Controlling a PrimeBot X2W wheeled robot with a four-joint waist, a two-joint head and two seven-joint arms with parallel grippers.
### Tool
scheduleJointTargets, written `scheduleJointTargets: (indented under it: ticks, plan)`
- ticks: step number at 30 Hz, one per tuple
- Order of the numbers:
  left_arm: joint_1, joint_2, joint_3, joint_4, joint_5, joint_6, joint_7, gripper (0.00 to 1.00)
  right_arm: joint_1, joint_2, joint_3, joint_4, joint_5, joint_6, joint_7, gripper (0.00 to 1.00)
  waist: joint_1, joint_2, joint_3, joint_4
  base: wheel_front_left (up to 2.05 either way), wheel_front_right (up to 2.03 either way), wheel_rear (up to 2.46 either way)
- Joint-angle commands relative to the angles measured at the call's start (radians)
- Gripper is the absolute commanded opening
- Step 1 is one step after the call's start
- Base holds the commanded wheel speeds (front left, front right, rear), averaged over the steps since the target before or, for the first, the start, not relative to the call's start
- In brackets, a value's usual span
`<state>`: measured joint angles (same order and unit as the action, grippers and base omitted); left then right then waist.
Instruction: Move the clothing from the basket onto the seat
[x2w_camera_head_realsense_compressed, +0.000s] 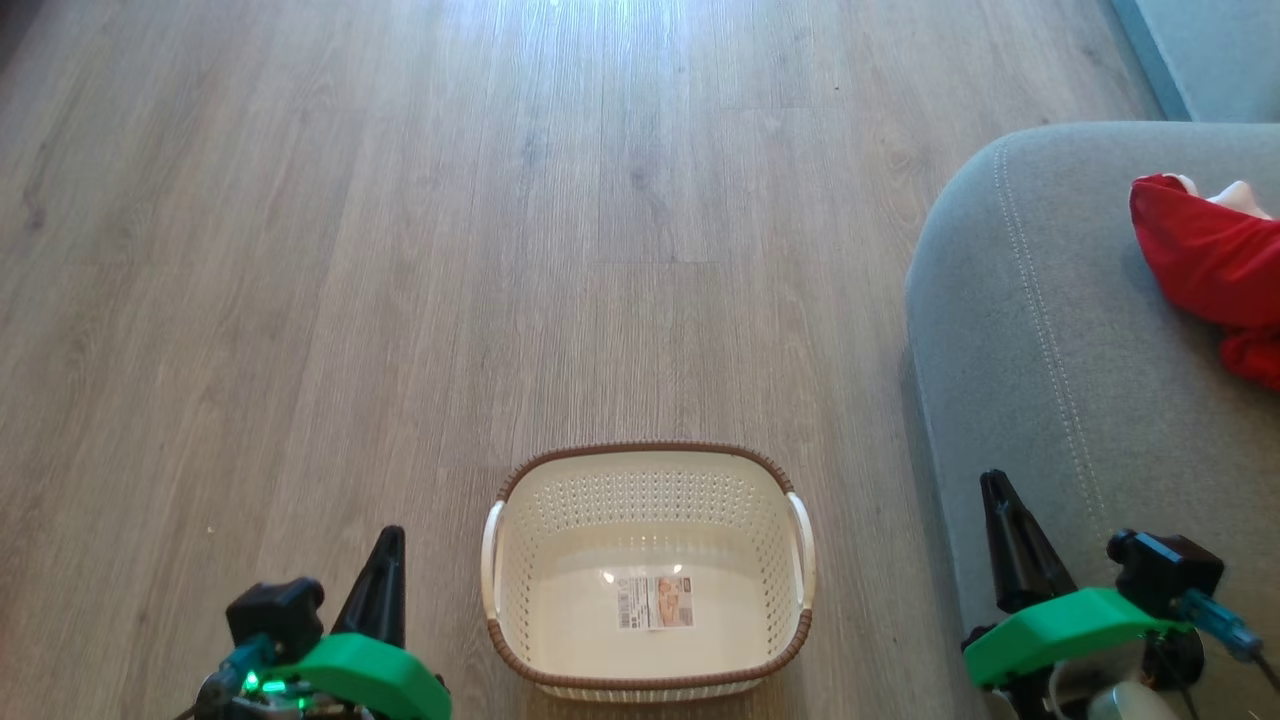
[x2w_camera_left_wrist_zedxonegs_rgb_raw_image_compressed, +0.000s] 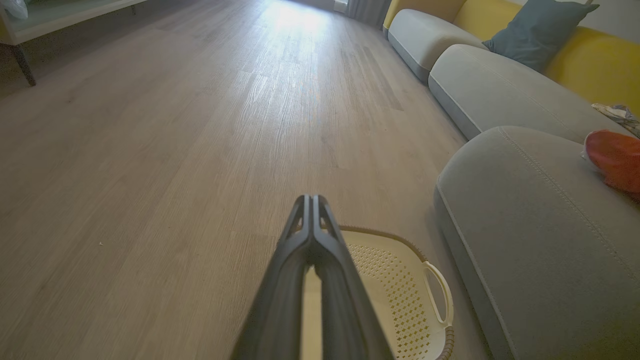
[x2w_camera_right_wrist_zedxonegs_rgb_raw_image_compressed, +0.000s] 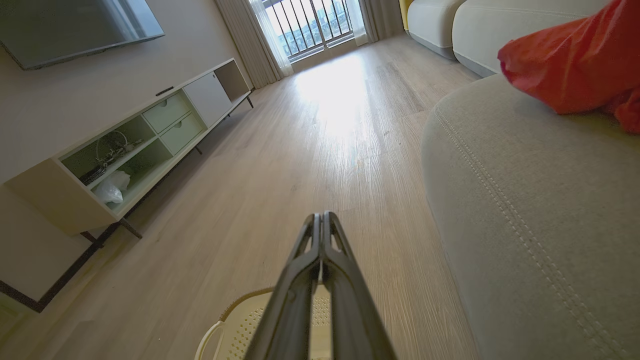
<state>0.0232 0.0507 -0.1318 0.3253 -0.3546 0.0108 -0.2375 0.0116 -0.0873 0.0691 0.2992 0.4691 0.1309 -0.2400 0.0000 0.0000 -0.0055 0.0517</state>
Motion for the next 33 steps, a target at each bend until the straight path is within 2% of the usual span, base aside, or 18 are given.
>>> scheduleJointTargets:
  ticks: [1,33]
  plan:
    - [-0.042,0.000,0.013,-0.036,-0.031,-0.007,0.006,0.00,-0.039,0.001,-0.011,-0.035,0.030,0.000,0.008,0.00,0.0000,0.0000,0.000,-0.001,0.00,0.00,0.00]
    - [-0.065,0.000,0.075,-0.048,-0.355,-0.043,0.097,0.00,-0.060,0.008,-0.052,-0.040,0.328,0.000,0.097,0.00,0.0000,0.0000,0.002,-0.014,0.00,0.00,0.00]
